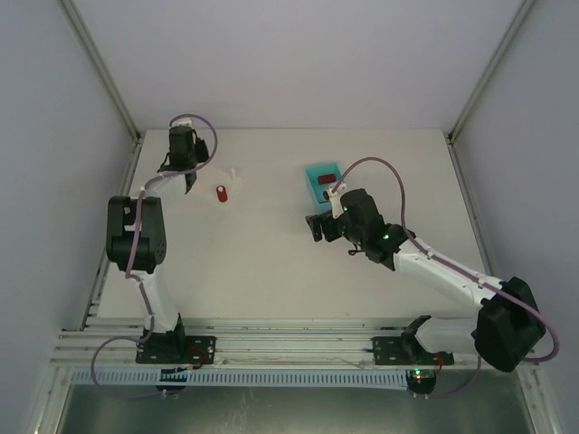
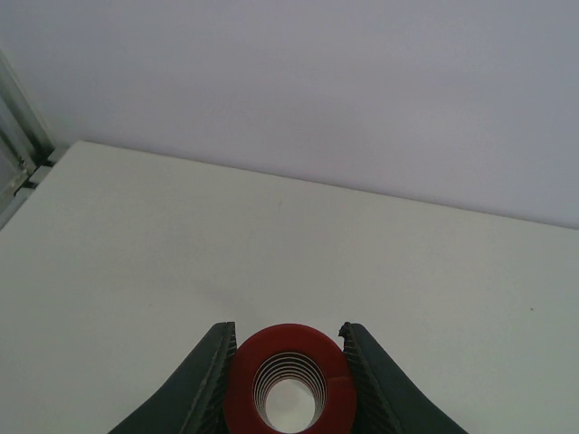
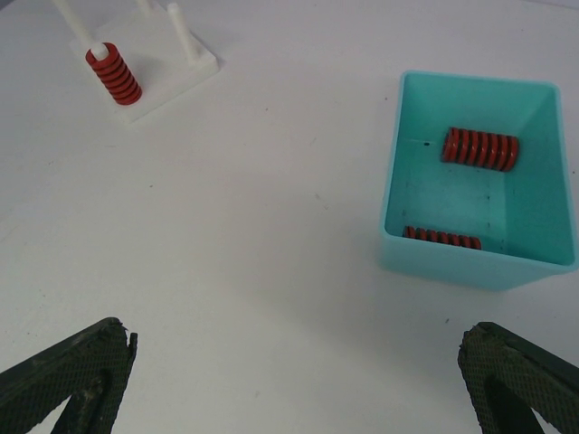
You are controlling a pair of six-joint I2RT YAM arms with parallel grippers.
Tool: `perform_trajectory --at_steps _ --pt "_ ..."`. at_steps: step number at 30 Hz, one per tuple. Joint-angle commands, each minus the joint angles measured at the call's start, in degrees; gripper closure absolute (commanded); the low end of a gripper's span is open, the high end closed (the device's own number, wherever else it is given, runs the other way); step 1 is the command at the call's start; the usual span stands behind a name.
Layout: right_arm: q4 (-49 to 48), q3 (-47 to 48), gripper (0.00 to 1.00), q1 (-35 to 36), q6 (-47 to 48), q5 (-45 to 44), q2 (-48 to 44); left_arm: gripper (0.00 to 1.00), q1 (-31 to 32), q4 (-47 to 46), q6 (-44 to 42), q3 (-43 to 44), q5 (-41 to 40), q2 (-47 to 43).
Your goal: Install the large spring
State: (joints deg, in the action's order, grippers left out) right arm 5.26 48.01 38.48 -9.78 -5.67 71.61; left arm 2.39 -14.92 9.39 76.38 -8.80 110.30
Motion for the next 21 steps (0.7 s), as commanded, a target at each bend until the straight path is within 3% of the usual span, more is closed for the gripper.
perform_trajectory --at_steps 1,21 --pt "-1.64 -0.55 0.01 0.23 0.8 0.29 0.8 1.0 -0.55 -1.04 -2.13 5.68 1.27 3.45" --pt "-1.57 -0.44 0.01 0.08 1.52 -0.37 1.39 1.0 -1.01 0.99 -1.68 9.5 -0.25 10.36"
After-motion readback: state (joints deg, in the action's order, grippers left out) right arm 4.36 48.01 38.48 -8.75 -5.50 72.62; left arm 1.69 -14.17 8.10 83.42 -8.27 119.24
